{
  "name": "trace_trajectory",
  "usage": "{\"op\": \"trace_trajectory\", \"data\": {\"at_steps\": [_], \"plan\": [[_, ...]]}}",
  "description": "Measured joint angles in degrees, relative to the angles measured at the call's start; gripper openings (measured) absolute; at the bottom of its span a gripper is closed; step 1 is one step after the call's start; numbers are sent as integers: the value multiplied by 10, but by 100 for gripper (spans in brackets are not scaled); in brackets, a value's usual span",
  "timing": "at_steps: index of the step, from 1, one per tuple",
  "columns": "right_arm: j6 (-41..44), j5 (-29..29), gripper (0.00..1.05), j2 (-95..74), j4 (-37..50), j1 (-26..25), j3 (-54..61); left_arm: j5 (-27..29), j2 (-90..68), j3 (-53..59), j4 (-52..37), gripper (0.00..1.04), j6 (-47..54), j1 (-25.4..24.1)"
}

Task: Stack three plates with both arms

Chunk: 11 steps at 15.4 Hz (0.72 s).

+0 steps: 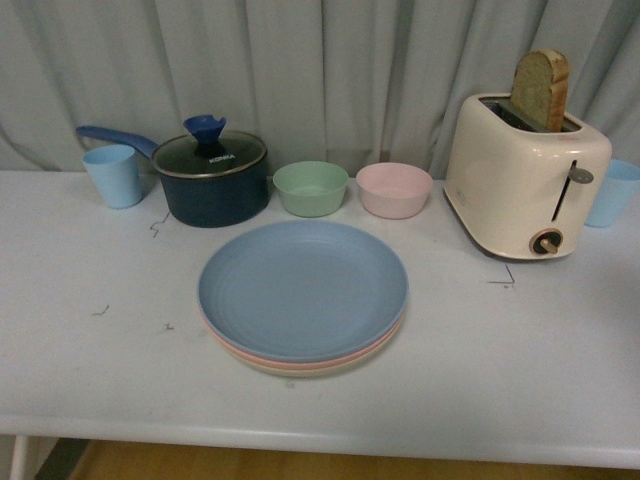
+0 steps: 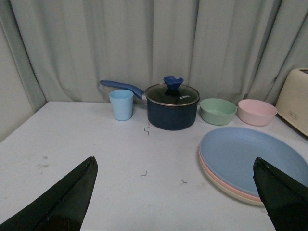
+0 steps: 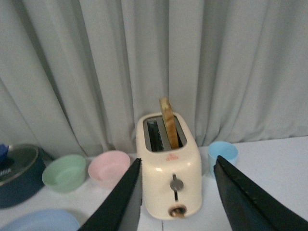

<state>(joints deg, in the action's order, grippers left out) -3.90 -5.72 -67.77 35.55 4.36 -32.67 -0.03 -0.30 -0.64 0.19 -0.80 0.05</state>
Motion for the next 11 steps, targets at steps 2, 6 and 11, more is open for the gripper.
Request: {"op": "trace_trajectory", "data": {"at_steps": [2, 6, 11], "plan": [[26, 52, 18, 129, -36, -41, 121, 1, 0, 0, 0, 98, 0, 0], [35, 56, 2, 356, -116, -44, 270, 0, 0, 0, 0, 98, 0, 0], [35, 56, 2, 465, -138, -44, 320, 1, 0, 0, 0, 98, 0, 0]]}}
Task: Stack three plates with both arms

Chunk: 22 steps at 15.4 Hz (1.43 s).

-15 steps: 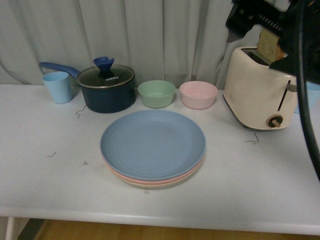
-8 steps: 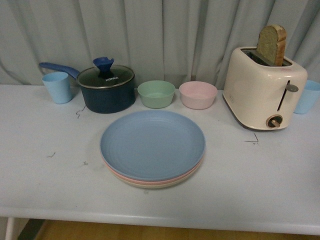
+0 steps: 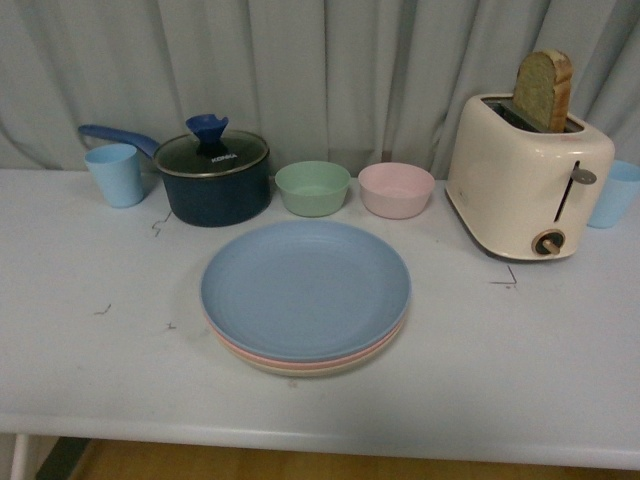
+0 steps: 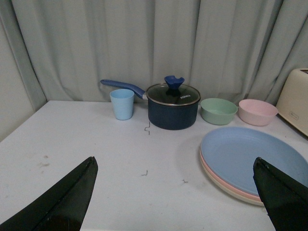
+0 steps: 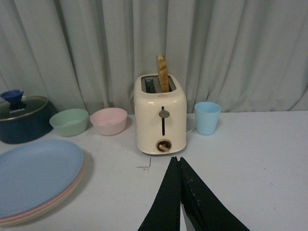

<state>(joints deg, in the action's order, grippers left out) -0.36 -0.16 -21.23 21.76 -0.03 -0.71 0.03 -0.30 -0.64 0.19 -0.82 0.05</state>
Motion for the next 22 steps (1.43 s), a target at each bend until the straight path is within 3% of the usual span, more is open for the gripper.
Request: {"op": "trace_trajectory", "data": {"at_steps": [11, 12, 18, 19, 22], "plan": [[0, 0, 2, 118, -127, 0, 1, 0, 0, 0, 0, 98, 0, 0], [0, 1, 2, 180, -215, 0, 0, 0, 0, 0, 0, 98, 0, 0], [0, 1, 2, 210, -220, 0, 0, 0, 0, 0, 0, 98, 0, 0], [1, 1, 8, 210, -220, 0, 0, 0, 0, 0, 0, 98, 0, 0], [1, 1, 46, 210, -220, 0, 0, 0, 0, 0, 0, 98, 0, 0]]}}
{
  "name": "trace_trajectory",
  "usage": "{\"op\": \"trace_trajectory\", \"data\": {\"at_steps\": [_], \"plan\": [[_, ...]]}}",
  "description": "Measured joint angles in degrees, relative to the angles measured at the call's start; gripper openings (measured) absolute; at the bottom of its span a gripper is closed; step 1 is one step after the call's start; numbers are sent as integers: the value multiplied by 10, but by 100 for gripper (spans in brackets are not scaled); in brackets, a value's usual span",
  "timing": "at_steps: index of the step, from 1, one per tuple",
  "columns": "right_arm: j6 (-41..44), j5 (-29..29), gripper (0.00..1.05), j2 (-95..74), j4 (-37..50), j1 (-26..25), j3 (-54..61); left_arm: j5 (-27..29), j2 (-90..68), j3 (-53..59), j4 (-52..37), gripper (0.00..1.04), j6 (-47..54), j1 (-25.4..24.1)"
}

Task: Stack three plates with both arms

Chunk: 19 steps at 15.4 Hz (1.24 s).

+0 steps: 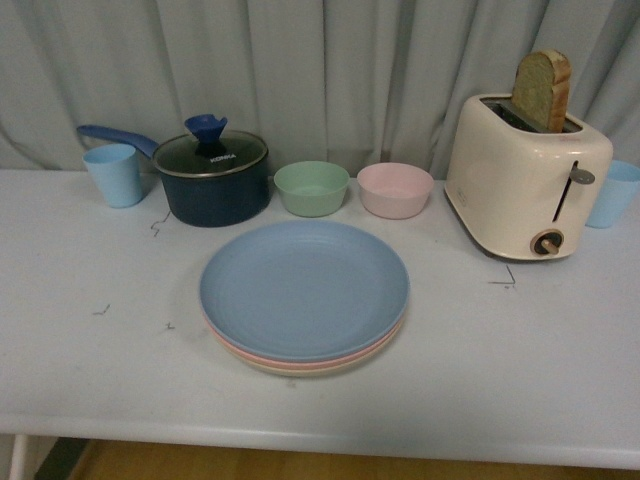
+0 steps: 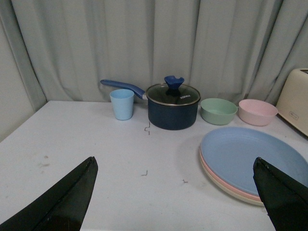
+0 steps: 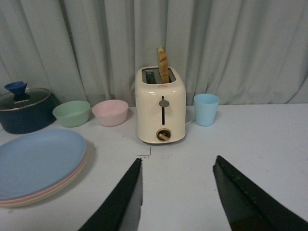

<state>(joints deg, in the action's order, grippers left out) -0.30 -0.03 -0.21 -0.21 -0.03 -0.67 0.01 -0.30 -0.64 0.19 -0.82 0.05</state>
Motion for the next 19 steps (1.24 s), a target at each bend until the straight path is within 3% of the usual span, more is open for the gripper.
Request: {"op": "trace_trajectory", "data": {"at_steps": [5, 6, 19], "plan": [[0, 0, 97, 0, 0, 0, 0, 0, 0, 0, 0, 98, 0, 0], [0, 0, 100, 0, 0, 0, 0, 0, 0, 0, 0, 98, 0, 0], [0, 0, 98, 0, 0, 0, 0, 0, 0, 0, 0, 98, 0, 0]]}}
